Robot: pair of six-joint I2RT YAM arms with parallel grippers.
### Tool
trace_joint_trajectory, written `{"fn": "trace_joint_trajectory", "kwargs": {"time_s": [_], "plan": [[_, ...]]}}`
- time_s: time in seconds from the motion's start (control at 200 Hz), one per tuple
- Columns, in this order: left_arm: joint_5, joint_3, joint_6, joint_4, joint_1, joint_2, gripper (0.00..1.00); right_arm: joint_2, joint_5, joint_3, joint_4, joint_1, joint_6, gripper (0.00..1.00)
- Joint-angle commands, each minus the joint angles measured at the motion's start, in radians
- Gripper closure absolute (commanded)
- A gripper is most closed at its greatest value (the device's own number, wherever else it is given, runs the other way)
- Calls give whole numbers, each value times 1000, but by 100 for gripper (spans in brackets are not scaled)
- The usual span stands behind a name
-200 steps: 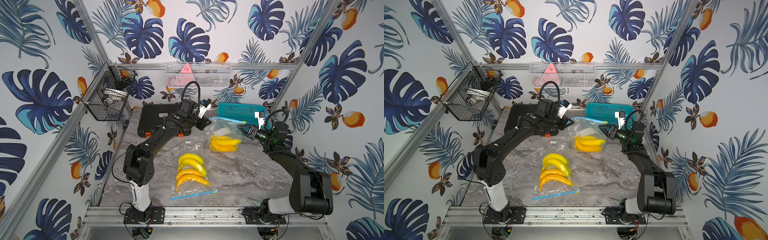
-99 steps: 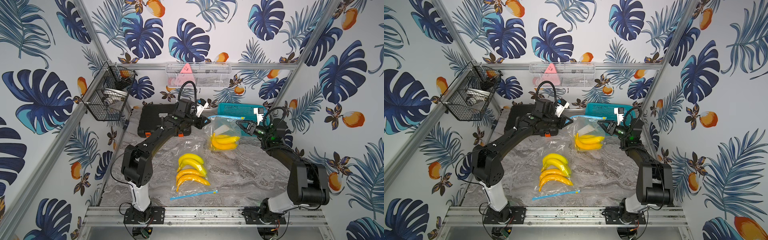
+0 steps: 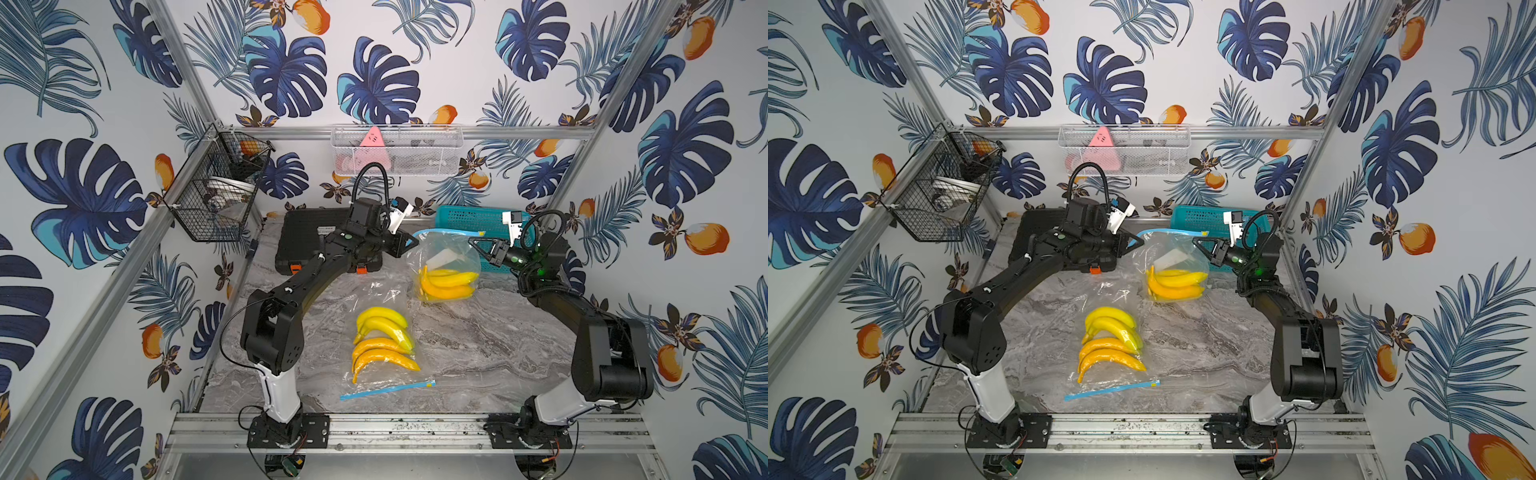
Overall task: Open the zip-top bag and take out the banana
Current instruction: Pick up the zipper food storage bag at the center of the board, then unzip the zipper on the zipper food storage bag.
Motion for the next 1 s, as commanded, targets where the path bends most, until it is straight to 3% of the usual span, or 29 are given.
{"fn": "trace_joint_trajectory", "kwargs": {"time_s": [0.0, 0.09, 0.14, 0.21, 0.33, 0.42, 0.57, 0.861, 0.996], "plan": [[-23, 36, 39, -51, 5, 0, 100, -34, -41, 52, -97, 4, -52, 100], [-61, 51, 90, -88, 5, -22, 83, -71, -64, 116, -320, 11, -175, 100], [-89, 58, 114, -95, 7, -46, 62, -95, -52, 163, -533, 19, -312, 100], [-113, 74, 149, -104, 7, -81, 45, -111, -25, 259, -839, 29, -520, 100], [-62, 125, 192, -103, 7, -114, 29, -114, 47, 376, -1256, 35, -787, 100], [84, 153, 156, -15, 5, -94, 28, -120, 68, 410, -1376, 37, -859, 100], [246, 216, 46, 116, -20, 10, 33, -132, 66, 410, -1382, 61, -874, 100], [273, 307, 35, 133, -140, 111, 47, -86, 122, 495, -1454, 153, -920, 100], [271, 309, 48, 106, -165, 120, 48, -80, 146, 515, -1450, 170, -918, 100]]}}
